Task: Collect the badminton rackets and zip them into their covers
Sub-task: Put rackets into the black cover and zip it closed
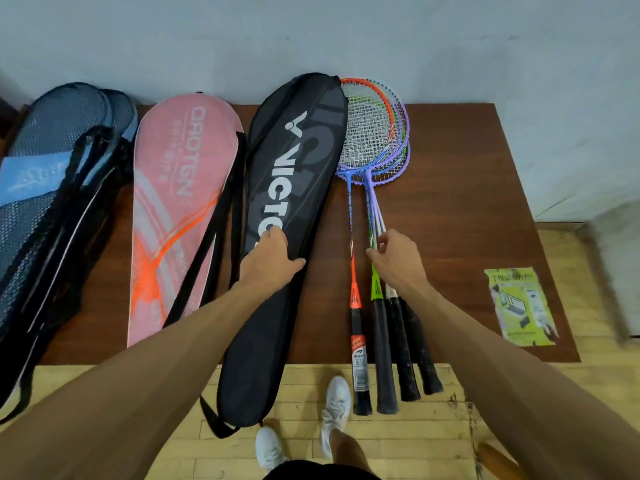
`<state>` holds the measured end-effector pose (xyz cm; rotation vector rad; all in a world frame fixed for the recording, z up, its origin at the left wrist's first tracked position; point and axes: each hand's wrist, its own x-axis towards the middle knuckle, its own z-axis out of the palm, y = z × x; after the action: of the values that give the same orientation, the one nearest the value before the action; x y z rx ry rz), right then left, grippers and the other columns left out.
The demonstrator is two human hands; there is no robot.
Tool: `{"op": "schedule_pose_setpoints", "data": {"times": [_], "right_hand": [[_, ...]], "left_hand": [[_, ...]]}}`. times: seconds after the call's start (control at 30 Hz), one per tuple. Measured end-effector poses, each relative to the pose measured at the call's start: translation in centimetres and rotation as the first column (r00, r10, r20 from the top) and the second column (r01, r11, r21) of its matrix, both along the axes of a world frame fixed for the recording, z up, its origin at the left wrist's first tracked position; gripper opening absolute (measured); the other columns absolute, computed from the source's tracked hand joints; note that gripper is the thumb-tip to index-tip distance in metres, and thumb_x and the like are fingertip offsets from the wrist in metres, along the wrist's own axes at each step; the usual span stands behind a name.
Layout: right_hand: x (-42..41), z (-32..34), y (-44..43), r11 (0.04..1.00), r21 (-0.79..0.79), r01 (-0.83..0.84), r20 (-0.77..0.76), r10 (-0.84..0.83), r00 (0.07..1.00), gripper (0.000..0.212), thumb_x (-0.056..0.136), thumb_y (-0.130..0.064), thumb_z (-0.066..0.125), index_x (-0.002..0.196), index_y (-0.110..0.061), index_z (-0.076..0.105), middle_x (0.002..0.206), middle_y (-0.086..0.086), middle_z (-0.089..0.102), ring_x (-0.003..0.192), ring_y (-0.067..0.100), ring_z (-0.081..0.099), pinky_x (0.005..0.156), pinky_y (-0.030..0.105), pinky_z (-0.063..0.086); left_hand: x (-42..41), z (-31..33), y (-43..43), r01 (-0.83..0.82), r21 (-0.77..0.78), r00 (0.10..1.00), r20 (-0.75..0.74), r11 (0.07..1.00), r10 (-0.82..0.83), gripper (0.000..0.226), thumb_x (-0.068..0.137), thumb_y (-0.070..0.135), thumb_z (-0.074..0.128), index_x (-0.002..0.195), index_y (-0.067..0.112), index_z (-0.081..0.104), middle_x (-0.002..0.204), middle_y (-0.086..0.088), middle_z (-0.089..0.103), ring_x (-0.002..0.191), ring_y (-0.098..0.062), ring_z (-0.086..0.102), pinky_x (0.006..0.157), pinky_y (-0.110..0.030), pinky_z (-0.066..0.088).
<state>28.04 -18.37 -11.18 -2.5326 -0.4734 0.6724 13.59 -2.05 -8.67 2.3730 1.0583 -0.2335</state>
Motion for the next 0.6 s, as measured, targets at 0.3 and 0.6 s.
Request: {"op": "schedule_pose_setpoints", "data": {"times": [0.3,0.6], "right_hand": [[-0.4,-1.1,2.7,0.949,-0.202,-0.240,0.078,0.260,0.962,0.041,0.086,-0.049,0.061,0.107,-0.014,0.057,0.104,0.007,0.065,0.099,0.030,0.062,0.082,0.039,0.049],[-0.6,0.3,3.9,0.981,-0.116,-0.156,-0.108,0.143,0.984,0.031,0.087,-0.037,0.063,0.100,-0.010,0.057,0.093,0.013,0.070,0.091,0.030,0.067,0.085,0.038,0.053]], "left_hand": [[1.6,-1.4,-1.0,0.017,0.000,1.000,0.016,1.000,-0.017,0.028,0.084,0.013,0.058,0.110,0.008,0.050,0.101,-0.010,0.058,0.089,-0.027,0.057,0.073,-0.037,0.046],[0.0,-0.7,1.1,-0.068,-0.171,0.985,0.143,0.983,0.093,0.036,0.081,0.012,0.062,0.116,0.011,0.053,0.094,-0.007,0.063,0.081,-0.020,0.061,0.077,-0.037,0.054]]}}
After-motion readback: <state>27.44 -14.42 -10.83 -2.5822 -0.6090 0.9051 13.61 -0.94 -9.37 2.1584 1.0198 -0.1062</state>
